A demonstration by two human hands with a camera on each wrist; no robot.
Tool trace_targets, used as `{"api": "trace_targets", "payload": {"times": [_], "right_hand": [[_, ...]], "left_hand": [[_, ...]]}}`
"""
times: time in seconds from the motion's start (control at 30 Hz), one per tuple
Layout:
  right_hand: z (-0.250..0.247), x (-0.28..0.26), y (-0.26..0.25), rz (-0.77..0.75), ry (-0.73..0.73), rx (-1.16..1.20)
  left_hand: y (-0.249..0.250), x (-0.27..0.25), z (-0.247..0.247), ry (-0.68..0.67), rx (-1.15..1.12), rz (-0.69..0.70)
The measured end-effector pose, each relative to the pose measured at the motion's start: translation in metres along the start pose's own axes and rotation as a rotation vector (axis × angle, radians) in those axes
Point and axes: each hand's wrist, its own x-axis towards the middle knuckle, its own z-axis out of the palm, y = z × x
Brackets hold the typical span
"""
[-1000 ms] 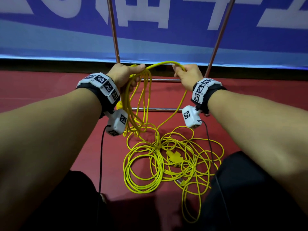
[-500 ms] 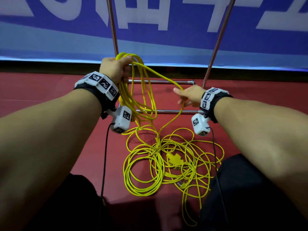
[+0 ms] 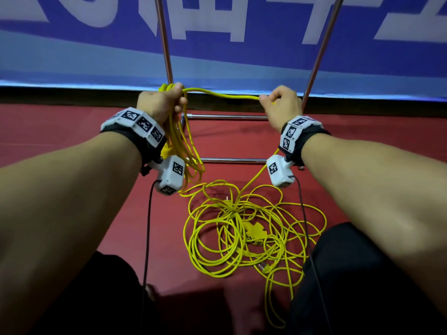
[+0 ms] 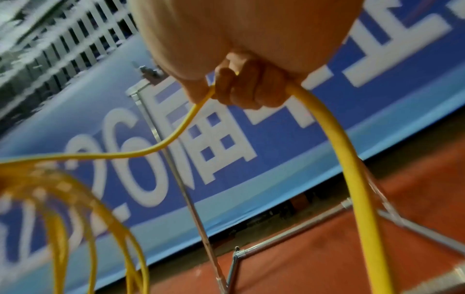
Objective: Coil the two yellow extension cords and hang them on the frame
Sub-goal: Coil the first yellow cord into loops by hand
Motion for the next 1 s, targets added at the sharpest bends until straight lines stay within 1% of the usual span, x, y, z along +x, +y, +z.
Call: {"api": "trace_targets", "payload": {"times": [0.1, 0.2, 0.37, 0.5, 0.57, 0.67, 0.77, 0.83, 0.9, 1.0], "right_hand": [[0.0, -0.006, -0.018, -0.155, -0.076, -0.171], [0.003, -0.015, -0.03, -0.28, -0.186, -0.222], [0.009, -0.025, -0.046, -0.384, -0.329, -0.024], [0.01, -0.04, -0.066, -0.468, -0.491, 0.085], [0.011, -0.049, -0.08, -0.46, -0.559, 0.218], [0.015, -0.052, -0.092, -0.374, -0.573, 0.483], [0.018, -0.047, -0.092, -0.256, -0.561, 0.644], [0.018, -0.042, -0.085, -0.21, -0.506, 0.655], [0.019, -0.037, -0.076, -0.214, -0.43, 0.566], [0.023, -0.033, -0.066, -0.208, -0.389, 0.527]], "left_hand": [[-0.001, -0.001, 0.001, 0.003, 0.005, 0.004], [-0.001, -0.005, 0.005, -0.018, -0.081, 0.0], [0.002, -0.013, 0.01, -0.108, -0.139, -0.086], [-0.001, -0.016, 0.014, -0.156, -0.071, -0.099], [-0.002, -0.02, 0.019, -0.157, 0.015, -0.081], [-0.001, -0.03, 0.027, -0.141, 0.24, -0.01], [0.0, -0.035, 0.034, -0.194, 0.27, -0.022], [-0.001, -0.036, 0.036, -0.196, 0.243, -0.043], [-0.001, -0.036, 0.037, -0.181, 0.218, -0.063], [-0.002, -0.036, 0.037, -0.196, 0.182, -0.108]]}}
